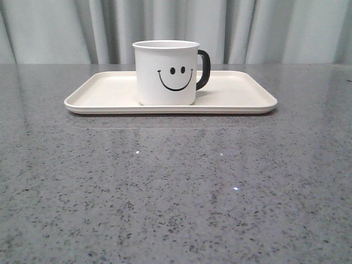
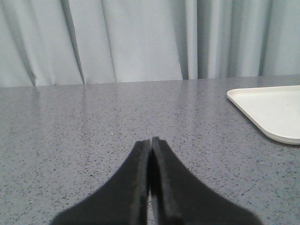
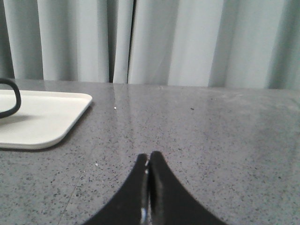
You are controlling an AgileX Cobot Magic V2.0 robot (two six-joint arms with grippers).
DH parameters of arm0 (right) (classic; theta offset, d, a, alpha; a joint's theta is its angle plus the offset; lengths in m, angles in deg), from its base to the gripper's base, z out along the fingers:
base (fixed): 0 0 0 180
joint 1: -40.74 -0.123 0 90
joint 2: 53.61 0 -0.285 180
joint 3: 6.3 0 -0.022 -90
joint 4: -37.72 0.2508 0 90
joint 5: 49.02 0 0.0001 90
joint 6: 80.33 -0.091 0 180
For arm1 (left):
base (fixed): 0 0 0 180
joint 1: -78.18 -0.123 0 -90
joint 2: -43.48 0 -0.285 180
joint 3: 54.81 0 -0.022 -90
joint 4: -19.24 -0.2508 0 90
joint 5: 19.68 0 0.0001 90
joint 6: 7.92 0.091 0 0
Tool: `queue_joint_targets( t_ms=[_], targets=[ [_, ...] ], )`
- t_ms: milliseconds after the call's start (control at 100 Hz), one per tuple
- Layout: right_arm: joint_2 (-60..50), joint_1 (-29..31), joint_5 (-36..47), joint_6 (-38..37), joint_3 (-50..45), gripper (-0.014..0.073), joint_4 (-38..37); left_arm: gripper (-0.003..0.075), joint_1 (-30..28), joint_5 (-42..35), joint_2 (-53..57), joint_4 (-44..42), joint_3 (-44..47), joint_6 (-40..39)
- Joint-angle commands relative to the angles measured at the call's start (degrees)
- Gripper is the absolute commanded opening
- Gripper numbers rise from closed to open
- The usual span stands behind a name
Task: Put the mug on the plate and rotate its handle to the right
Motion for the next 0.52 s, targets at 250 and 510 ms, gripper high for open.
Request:
queue_joint_targets(
  t_ms=[250,510],
  targets=[
    [-1.28,0.5,1.73,-0.11,0.01,-0.0062,-0.82,-0.0019,-0.15,-4.34,1.83,0.14,0.24,0.0],
    [-1.28,0.5,1.73,-0.11,0.01,-0.0062,-0.82,-0.0019,-0.15,-4.34,1.83,0.14,0.24,0.0]
  ],
)
